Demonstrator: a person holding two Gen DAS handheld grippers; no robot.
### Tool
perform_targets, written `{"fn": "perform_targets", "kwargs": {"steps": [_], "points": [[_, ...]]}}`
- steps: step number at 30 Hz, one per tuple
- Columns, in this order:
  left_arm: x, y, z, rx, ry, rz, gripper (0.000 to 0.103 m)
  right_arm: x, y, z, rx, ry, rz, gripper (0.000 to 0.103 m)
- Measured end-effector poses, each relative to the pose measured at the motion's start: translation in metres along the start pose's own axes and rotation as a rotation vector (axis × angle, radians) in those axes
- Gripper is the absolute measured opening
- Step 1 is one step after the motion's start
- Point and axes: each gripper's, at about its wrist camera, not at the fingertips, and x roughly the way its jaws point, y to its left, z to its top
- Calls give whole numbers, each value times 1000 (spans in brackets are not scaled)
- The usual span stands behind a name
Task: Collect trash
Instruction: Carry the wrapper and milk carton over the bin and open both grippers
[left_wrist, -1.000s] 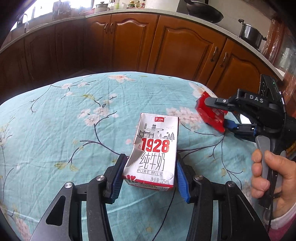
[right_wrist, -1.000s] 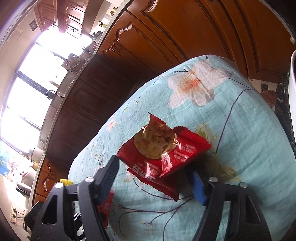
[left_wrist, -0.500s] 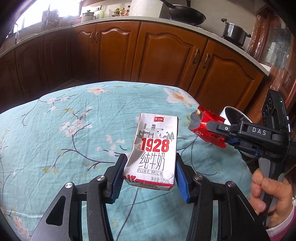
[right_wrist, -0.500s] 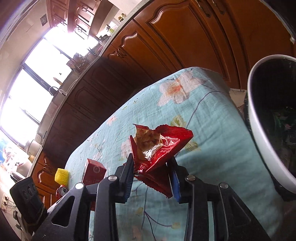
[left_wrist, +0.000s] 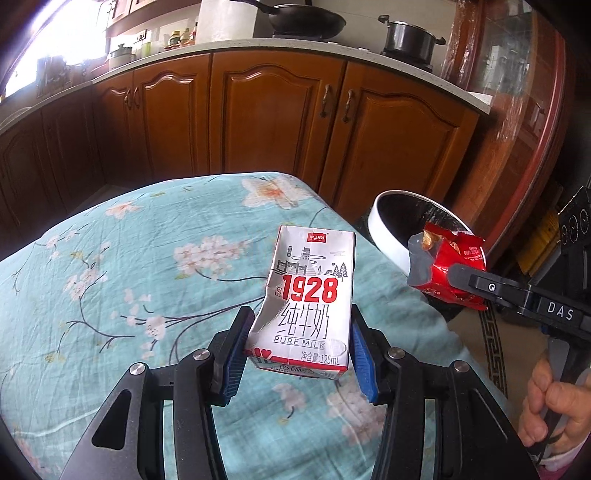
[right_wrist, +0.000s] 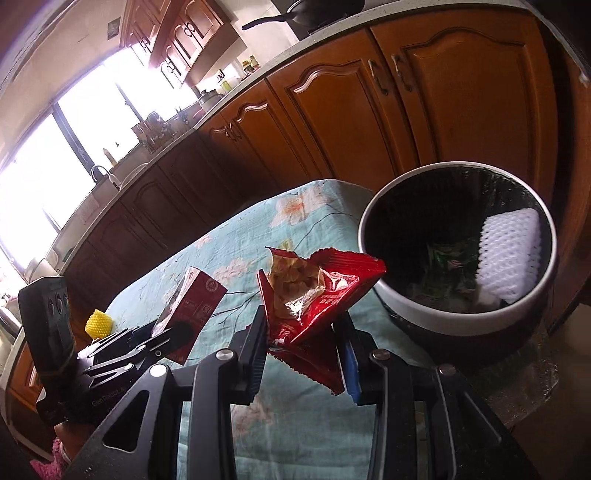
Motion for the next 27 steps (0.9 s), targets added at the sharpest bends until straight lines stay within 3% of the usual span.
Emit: {"fn": "perform_targets", "kwargs": {"steps": [27], "points": [[53,-84,41,139,19,-68,48,-53,-77,23,61,-99,-127,36]]}}
